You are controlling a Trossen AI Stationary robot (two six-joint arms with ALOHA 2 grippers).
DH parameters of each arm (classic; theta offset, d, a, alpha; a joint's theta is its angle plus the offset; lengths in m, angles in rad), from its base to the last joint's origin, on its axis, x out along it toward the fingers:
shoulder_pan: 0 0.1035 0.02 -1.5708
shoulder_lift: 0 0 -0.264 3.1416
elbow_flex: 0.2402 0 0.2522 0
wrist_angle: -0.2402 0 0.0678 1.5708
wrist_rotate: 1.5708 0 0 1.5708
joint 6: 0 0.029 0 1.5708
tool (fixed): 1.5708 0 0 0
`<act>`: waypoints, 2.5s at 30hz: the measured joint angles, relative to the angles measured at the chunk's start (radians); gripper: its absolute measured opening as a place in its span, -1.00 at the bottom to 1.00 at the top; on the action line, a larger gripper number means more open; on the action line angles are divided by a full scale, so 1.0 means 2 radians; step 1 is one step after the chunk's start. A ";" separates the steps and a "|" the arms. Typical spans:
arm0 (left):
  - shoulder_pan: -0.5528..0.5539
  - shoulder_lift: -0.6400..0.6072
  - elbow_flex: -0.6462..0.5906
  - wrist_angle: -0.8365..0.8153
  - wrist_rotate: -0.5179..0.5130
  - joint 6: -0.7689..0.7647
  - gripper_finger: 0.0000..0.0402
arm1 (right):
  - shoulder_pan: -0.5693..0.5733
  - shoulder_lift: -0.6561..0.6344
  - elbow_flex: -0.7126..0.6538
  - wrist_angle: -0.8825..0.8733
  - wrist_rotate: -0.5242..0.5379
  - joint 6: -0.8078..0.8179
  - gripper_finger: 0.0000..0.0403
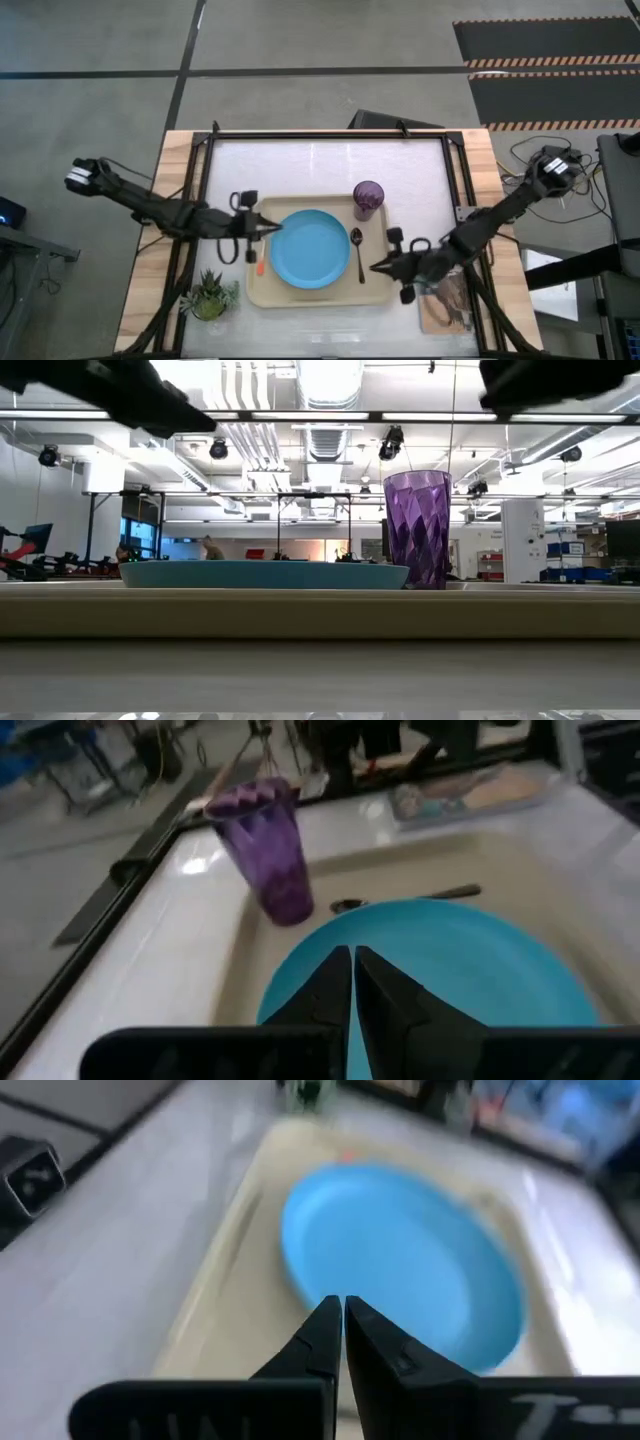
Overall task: Pick and place plate/cup/fork/spoon on tray
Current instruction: Return to Home Position
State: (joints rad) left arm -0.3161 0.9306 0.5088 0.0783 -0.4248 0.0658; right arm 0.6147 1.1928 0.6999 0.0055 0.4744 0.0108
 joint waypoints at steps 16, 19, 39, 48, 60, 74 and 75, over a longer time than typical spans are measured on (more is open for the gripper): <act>0.008 -0.160 -0.142 0.060 -0.033 0.010 -1.00 | -0.137 -0.256 -0.184 0.130 -0.094 -0.106 -0.96; 0.008 -0.192 -0.163 0.064 -0.033 0.009 -1.00 | -0.139 -0.293 -0.207 0.132 -0.095 -0.108 -0.96; 0.008 -0.375 -0.250 0.061 -0.066 0.041 -1.00 | -0.139 -0.533 -0.317 0.130 -0.092 -0.202 -0.96; 0.008 -0.413 -0.250 0.058 -0.072 0.062 -1.00 | -0.140 -0.596 -0.335 0.120 -0.068 -0.266 -0.96; 0.008 -0.393 -0.251 0.057 -0.081 0.063 -1.00 | -0.141 -0.589 -0.342 0.019 -0.083 -0.120 -0.96; 0.008 -0.353 -0.252 0.057 -0.080 0.063 -1.00 | -0.141 -0.550 -0.341 0.016 -0.080 -0.032 -0.96; 0.008 -0.350 -0.252 0.057 -0.080 0.063 -1.00 | -0.141 -0.549 -0.341 0.016 -0.080 -0.032 -0.96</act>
State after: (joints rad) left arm -0.3004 0.2310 0.0051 0.1932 -0.5849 0.1909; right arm 0.3332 0.0940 0.0181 0.0380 0.3138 -0.0532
